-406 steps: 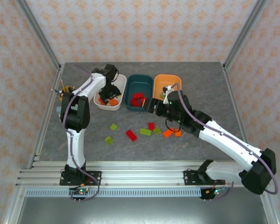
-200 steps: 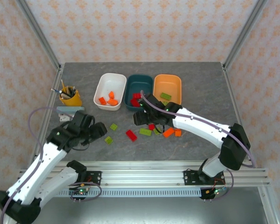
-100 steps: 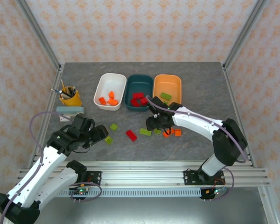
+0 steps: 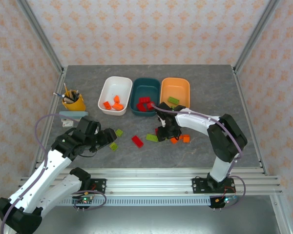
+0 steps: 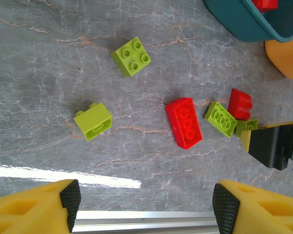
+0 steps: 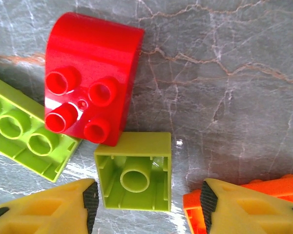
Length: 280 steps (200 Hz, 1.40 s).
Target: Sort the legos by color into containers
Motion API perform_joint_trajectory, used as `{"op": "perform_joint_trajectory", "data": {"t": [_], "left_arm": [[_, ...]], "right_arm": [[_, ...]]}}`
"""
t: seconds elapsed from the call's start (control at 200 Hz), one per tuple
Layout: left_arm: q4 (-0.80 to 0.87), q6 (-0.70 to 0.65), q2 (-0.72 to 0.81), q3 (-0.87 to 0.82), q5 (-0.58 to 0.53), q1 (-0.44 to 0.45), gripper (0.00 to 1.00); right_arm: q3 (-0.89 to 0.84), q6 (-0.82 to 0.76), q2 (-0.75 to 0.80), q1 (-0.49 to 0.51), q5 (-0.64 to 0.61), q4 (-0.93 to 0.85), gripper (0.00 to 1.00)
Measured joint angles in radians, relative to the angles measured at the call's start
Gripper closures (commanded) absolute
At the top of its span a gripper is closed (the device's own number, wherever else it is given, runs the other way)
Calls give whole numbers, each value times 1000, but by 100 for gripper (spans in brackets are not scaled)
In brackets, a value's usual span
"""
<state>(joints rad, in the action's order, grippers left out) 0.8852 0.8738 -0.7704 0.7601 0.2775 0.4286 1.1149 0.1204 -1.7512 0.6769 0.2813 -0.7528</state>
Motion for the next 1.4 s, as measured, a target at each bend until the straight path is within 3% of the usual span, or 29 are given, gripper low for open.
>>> {"op": "perform_joint_trajectory", "data": {"t": [0.375, 0.641, 0.776, 1.076, 1.236, 1.401], "left_arm": [[-15, 1, 3, 0, 3, 10, 25], [-22, 1, 3, 0, 3, 14, 25], [-25, 1, 3, 0, 4, 23, 25], [-50, 1, -16, 25, 4, 50, 25], [-90, 1, -74, 91, 3, 73, 25], [-147, 0, -175, 177, -1, 109, 25]], "right_arm": [[49, -20, -44, -6, -3, -2, 55], [60, -17, -62, -6, -3, -3, 56], [60, -16, -61, -6, -3, -3, 65], [60, 6, 50, -13, -44, -21, 72], [149, 23, 152, -96, -78, -67, 72], [320, 27, 117, -226, -123, -100, 73]]}}
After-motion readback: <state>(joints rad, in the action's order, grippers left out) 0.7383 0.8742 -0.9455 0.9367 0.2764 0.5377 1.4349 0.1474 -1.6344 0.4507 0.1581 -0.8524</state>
